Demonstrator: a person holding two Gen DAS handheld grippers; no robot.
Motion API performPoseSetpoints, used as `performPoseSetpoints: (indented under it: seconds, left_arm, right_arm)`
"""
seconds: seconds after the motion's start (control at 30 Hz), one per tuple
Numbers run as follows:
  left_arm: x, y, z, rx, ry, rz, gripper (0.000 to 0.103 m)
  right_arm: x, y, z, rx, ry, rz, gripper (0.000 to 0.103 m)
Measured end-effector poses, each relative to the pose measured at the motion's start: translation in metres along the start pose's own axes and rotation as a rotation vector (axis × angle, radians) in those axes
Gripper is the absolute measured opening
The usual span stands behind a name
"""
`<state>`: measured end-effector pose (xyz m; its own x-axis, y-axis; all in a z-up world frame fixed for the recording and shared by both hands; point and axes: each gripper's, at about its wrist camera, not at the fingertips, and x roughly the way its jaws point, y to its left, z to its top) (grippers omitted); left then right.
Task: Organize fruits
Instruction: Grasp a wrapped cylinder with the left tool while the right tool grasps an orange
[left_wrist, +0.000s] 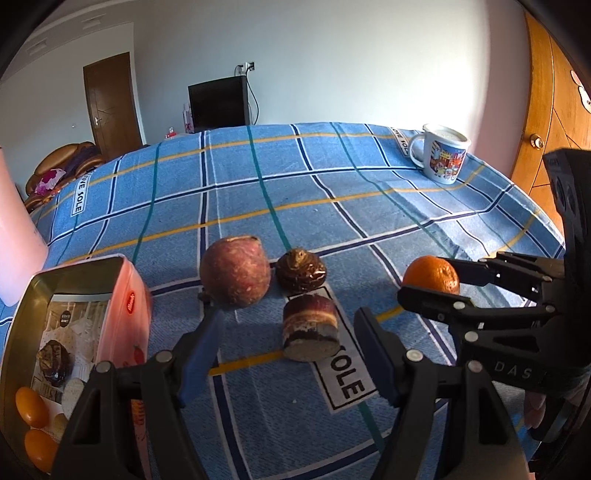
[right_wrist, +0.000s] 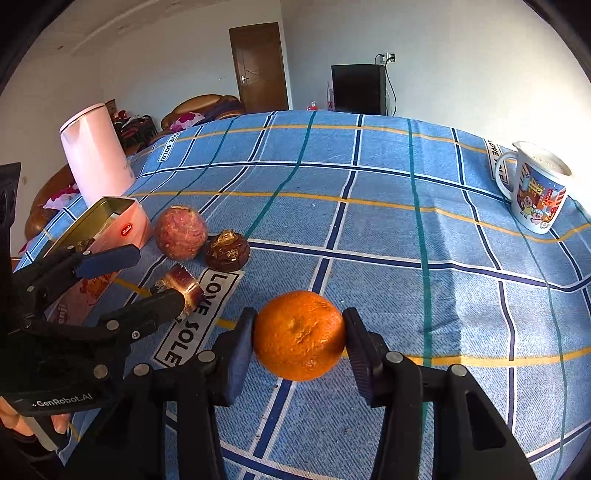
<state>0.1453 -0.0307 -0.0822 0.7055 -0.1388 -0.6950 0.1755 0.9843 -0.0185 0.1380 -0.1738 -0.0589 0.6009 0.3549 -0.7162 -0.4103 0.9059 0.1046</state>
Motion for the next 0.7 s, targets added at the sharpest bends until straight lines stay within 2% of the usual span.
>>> performPoseSetpoints:
  seconds: [0.07,0.17,0.3,0.43,0.7]
  left_arm:
    - [0.003,0.000,0.001,-0.002,0.013,-0.010,0.072]
    - [0.013,-0.001,0.001,0.003,0.063,-0.047,0.060]
    - [0.022,0.006,0.001,-0.043,0.107,-0.095,0.036]
    - [0.018,0.007,0.000,-0.055,0.093,-0.102,0.036]
    - [-0.001,0.005,0.001,-0.035,-0.009,-0.056,0.036]
  right_arm:
    - [0.000,0.001,0.000,0.002,-0.002,-0.007,0.049]
    - [0.000,0.001,0.000,0.000,0.000,-0.011,0.049]
    - [0.000,0.001,0.000,-0.001,-0.003,-0.013,0.049]
    - [-0.004,0.001,0.000,-0.001,-0.025,-0.008,0.049]
    - [-0.019,0.004,-0.002,-0.011,-0.103,0.003,0.049]
